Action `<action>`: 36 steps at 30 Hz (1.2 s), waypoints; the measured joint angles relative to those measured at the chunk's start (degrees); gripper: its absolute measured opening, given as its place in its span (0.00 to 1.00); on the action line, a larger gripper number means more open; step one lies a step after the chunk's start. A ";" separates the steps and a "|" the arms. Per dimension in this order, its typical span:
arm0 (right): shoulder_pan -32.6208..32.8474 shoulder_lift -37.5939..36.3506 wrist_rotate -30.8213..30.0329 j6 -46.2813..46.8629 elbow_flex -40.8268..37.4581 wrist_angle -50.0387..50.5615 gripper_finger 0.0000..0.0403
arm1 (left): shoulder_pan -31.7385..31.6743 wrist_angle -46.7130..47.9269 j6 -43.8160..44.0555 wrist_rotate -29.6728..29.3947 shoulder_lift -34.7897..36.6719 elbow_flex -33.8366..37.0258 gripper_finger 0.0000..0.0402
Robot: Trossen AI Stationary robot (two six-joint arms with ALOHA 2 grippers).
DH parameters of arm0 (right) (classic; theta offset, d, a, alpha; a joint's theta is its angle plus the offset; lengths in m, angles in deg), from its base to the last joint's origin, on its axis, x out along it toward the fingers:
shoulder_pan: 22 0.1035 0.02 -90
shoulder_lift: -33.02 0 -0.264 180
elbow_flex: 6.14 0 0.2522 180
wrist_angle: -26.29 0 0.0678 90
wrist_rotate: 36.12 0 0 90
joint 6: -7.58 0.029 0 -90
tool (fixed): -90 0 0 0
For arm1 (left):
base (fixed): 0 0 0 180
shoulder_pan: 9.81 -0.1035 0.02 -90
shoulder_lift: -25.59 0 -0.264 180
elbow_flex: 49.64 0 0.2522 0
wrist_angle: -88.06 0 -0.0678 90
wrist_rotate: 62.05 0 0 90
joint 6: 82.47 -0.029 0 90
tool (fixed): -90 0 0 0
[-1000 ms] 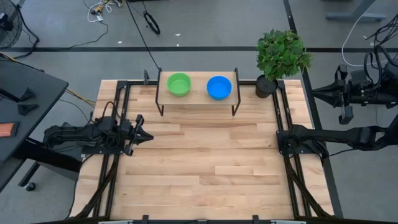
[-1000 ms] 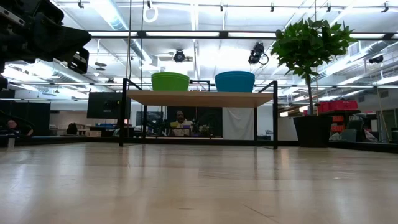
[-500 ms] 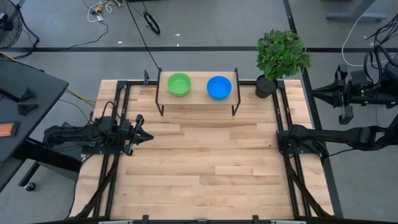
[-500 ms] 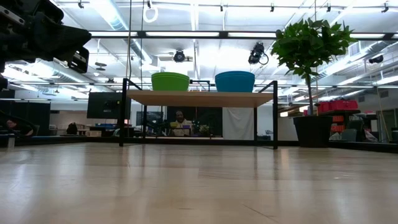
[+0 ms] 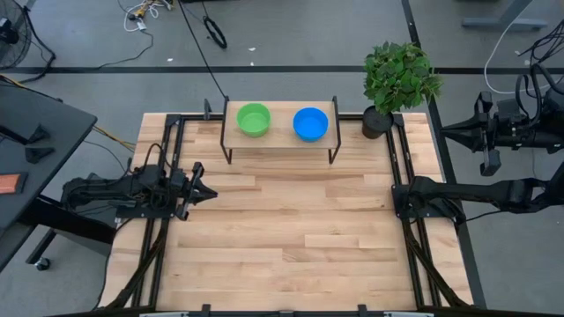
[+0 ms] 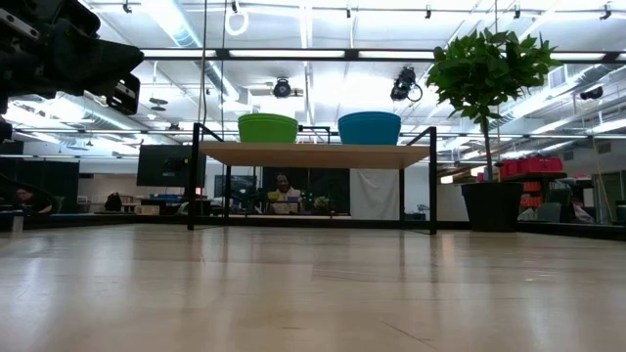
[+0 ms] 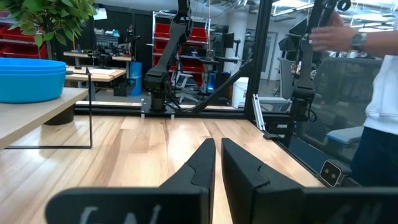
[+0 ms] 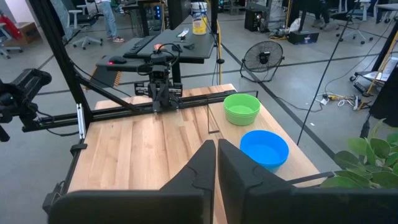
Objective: Pick & Place Mini bowls
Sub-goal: Return to Home Position
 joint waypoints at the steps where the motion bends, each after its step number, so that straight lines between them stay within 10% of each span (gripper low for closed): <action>1: 0.02 0.00 0.01 0.00 -0.01 -0.01 0.06 | 0.00 -0.01 0.02 0.00 0.00 0.00 0.07; 15: 0.02 0.21 0.01 2.80 -0.07 -4.93 0.06 | 0.00 0.01 0.03 0.00 0.00 0.00 0.07; 36: 5.42 0.22 0.62 4.73 -30.51 -62.17 0.06 | 0.00 0.01 0.00 0.00 0.00 0.00 0.07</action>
